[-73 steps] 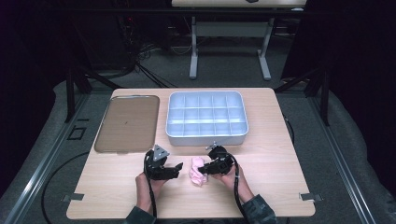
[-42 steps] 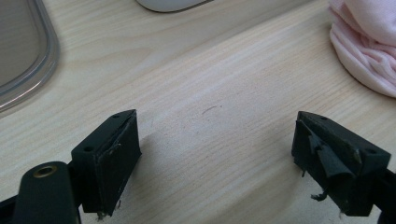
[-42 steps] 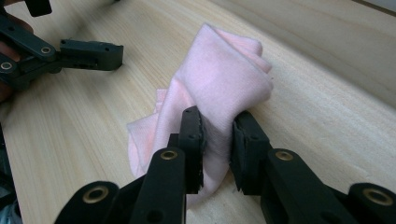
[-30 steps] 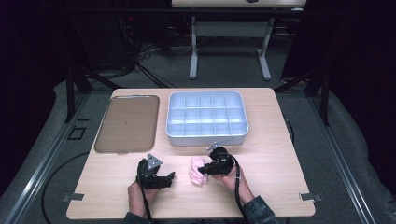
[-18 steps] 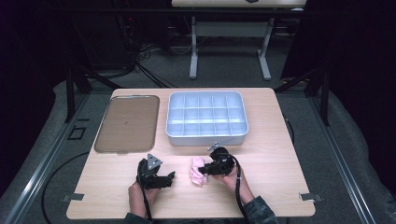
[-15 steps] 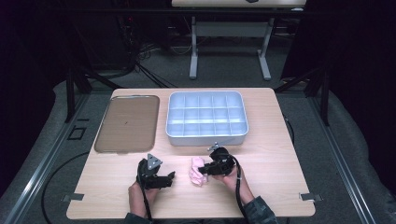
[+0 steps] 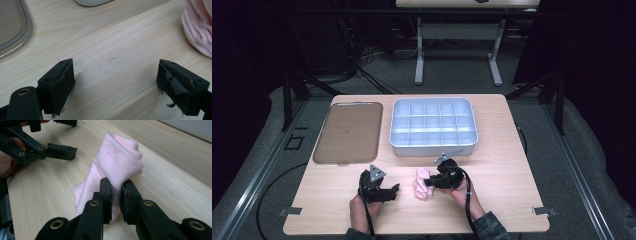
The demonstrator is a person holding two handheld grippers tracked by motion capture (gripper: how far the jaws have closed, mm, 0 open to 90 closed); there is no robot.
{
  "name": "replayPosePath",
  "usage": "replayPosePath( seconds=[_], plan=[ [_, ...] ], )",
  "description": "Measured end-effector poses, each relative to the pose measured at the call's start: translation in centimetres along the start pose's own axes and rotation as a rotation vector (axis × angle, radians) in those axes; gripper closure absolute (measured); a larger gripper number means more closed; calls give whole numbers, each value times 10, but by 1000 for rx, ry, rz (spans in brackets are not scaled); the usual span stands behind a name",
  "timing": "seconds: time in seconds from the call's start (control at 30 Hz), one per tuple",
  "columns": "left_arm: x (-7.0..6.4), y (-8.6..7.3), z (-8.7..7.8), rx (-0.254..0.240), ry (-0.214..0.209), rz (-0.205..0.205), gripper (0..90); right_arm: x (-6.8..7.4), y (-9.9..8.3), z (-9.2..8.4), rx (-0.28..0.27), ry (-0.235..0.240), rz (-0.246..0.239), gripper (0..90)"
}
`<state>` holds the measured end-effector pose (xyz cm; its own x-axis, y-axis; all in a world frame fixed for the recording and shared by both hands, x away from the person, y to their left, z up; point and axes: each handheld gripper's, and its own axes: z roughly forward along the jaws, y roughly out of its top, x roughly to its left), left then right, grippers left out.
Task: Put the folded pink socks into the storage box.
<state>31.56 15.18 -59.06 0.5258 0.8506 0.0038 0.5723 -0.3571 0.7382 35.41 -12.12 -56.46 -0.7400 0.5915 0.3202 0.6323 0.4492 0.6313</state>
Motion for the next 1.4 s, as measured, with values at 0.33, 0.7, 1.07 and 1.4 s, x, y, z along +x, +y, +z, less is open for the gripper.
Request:
replayPosePath(
  seconds=[0.33,0.7,1.07,1.4],
  plan=[
    [0,0,0,0,-1,-3,148,2,0,-4,-23,-8,-28,820],
    [0,0,0,0,-1,-2,148,9,4,-21,-88,-34,-85,821],
    [0,0,0,0,-1,-2,148,8,10,-43,-123,-86,-97,821],
    [0,0,0,1,0,-2,148,7,13,-60,-149,-122,-100,821]
  ],
)
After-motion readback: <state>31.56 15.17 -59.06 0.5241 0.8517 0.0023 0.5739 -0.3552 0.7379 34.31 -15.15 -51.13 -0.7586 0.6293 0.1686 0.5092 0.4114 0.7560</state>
